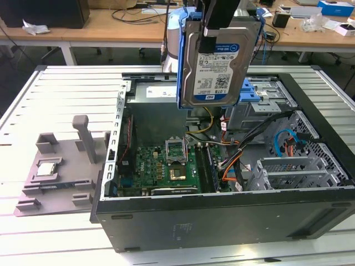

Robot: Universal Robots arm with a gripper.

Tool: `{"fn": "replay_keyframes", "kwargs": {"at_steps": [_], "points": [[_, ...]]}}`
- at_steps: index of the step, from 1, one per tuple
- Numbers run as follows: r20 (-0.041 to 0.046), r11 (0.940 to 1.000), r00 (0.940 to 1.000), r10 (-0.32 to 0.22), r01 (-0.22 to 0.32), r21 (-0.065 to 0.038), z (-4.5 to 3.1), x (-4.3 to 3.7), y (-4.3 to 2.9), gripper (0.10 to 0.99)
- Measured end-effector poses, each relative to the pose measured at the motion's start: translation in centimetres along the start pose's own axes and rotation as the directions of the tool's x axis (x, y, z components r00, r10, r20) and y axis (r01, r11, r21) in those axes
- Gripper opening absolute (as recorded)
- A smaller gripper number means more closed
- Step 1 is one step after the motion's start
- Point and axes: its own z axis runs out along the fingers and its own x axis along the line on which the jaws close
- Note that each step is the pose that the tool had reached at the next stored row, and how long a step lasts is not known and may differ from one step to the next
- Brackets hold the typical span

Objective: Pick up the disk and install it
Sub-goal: 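Pick up the disk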

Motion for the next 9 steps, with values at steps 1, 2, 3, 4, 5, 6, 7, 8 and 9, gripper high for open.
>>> {"fn": "replay_keyframes", "kwargs": {"at_steps": [1, 2, 3, 4, 5, 6, 7, 8, 9], "points": [[0.0, 1.0, 1.0, 0.0, 0.0, 0.0, 0.0, 0.24, 0.01, 0.369], [0.0001, 1.0, 1.0, 0.0, 0.0, 0.0, 0.0, 0.38, 0.02, 0.369], [0.0, 1.0, 1.0, 0.0, 0.0, 0.0, 0.0, 0.58, 0.02, 0.369], [0.0, 1.0, 1.0, 0.0, 0.0, 0.0, 0.0, 0.71, 0.03, 0.369], [0.0, 1.0, 1.0, 0.0, 0.0, 0.0, 0.0, 0.86, 0.03, 0.369], [0.0, 1.0, 1.0, 0.0, 0.0, 0.0, 0.0, 1.22, 0.05, 0.369], [0.0001, 1.0, 1.0, 0.0, 0.0, 0.0, 0.0, 1.83, 0.08, 0.369], [0.0, 1.0, 1.0, 0.0, 0.0, 0.0, 0.0, 1.95, 0.08, 0.369], [0.0001, 1.0, 1.0, 0.0, 0.0, 0.0, 0.0, 2.09, 0.09, 0.369]]}}
